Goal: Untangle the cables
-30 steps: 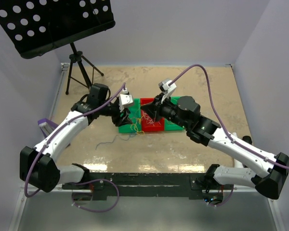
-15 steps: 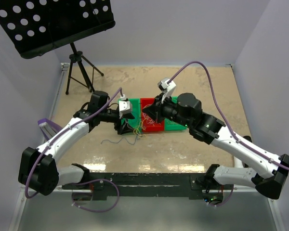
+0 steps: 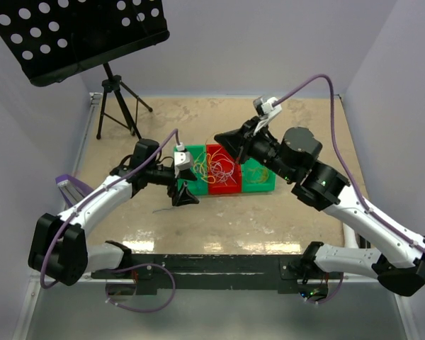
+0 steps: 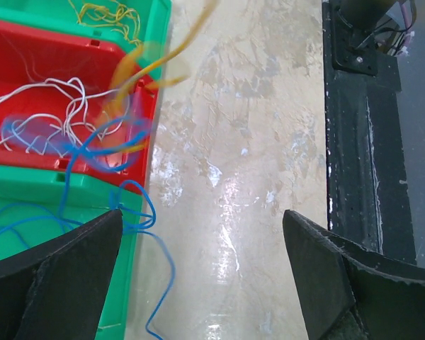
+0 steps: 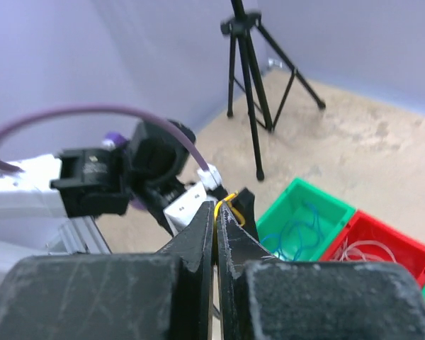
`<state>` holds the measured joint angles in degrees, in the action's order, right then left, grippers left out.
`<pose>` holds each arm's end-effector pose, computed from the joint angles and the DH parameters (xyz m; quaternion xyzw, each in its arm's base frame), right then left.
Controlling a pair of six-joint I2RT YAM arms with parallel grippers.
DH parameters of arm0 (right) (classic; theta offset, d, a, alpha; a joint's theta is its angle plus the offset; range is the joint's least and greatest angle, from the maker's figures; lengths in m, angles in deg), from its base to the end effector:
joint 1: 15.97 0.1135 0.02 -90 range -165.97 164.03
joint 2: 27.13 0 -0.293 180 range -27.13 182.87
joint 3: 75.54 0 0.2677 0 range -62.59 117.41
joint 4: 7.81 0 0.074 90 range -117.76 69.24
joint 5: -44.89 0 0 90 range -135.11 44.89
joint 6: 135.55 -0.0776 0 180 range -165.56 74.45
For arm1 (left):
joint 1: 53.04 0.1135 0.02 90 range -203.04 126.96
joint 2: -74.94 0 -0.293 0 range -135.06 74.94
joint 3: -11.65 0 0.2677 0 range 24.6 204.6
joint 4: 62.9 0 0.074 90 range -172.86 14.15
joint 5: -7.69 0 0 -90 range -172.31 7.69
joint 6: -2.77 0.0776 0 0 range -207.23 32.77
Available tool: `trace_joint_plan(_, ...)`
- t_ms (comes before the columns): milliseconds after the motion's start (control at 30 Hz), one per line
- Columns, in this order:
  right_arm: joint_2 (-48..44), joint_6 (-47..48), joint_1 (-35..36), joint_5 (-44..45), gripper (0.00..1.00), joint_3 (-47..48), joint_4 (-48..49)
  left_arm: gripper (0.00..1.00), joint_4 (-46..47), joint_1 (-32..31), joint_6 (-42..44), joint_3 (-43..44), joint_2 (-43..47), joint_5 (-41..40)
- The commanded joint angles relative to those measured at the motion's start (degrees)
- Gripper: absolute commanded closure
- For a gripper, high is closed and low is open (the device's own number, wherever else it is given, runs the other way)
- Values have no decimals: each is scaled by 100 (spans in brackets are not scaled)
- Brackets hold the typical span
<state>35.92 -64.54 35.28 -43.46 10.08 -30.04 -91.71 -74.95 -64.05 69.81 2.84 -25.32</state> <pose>0.1807 0.2216 0.4783 -0.1860 0.6800 0.3997 0.5859 0.2310 -0.1630 0.2489 0.4853 0.6704 -0.4332 0.3570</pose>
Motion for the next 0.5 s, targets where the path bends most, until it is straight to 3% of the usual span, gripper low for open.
trace_joint_plan(0, -135, 184, -35, 424, 100, 380, 252, 0, -276, 152, 204, 311, 2, 189)
trace_joint_plan(133, -152, 158, -35, 389, 100, 380, 277, 0, -252, 205, 126, 384, 73, 85)
trace_joint_plan(333, -144, 26, -35, -15, 100, 520, 453, 0, 978, 205, -647, -196, -68, -250)
trace_joint_plan(467, -82, -53, -27, -147, 100, 705, 479, 0, 1356, 205, -981, -144, -190, 126)
